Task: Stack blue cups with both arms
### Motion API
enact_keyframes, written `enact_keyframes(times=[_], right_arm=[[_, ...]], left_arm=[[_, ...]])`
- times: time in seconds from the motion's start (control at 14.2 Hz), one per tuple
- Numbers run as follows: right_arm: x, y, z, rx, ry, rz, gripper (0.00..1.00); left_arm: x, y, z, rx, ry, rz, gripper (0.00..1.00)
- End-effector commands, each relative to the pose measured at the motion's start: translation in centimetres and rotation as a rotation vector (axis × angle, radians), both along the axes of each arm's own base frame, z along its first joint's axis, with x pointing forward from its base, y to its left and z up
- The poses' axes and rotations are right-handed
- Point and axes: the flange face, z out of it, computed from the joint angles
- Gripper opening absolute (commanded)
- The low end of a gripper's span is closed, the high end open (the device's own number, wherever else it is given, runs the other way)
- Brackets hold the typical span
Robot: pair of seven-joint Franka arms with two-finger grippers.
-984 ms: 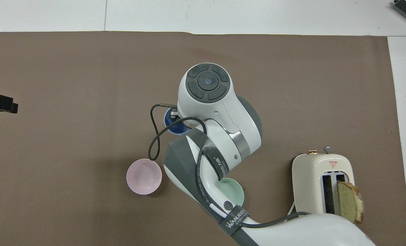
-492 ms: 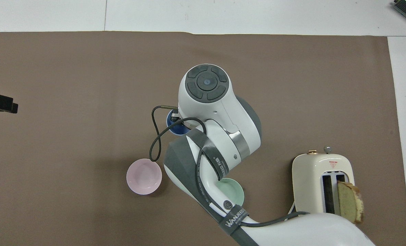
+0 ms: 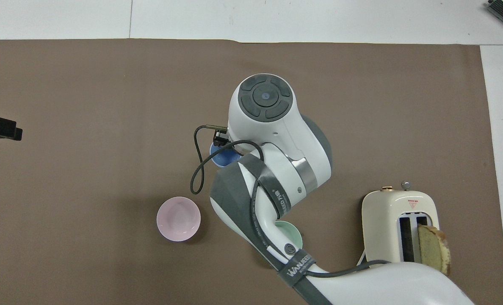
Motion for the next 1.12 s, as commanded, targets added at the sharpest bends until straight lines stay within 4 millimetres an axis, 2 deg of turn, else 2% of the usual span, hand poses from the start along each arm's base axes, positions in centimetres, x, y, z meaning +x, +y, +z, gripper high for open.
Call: enact_keyframes(times=[0.0,0.14,0.35,0.49,0.7,0.84,0.98,1.05], right_arm=[[1.1,-8.6,6.3,-0.002,-0.006,0.0,1.0],[1.3,-15.3,10.1,-0.014,0.001,0.055,1.0],[-0.1,-24.3,15.8,-0.016,-0.006,0.134,1.0],[-1.4,-27.8,18.7,-0.025,-0.038,0.247,1.0],[-2.5,-33.1,21.5,-0.097,-0.086,0.281,1.0],[-3.4,-35.9,22.4,-0.092,-0.097,0.297,1.0],[-4.2,-37.4,21.5,-0.089,-0.078,0.271,1.0],[-4.3,-37.9,20.2,-0.086,-0.053,0.266,1.0]], left_arm=[[-0.3,0.0,0.5,0.009,0.007,0.007,1.0],[-0.2,0.0,0.4,0.009,0.008,0.007,1.0],[-0.3,0.0,0.4,0.009,0.008,0.004,1.0],[-0.1,-0.8,0.6,0.011,-0.001,-0.008,1.0],[-0.2,-0.9,0.5,0.009,0.005,-0.01,1.0],[-0.2,-0.8,0.4,0.01,0.004,-0.011,1.0],[-0.2,-0.5,0.4,0.01,0.007,-0.008,1.0],[-0.3,-0.3,0.4,0.01,0.007,-0.005,1.0]])
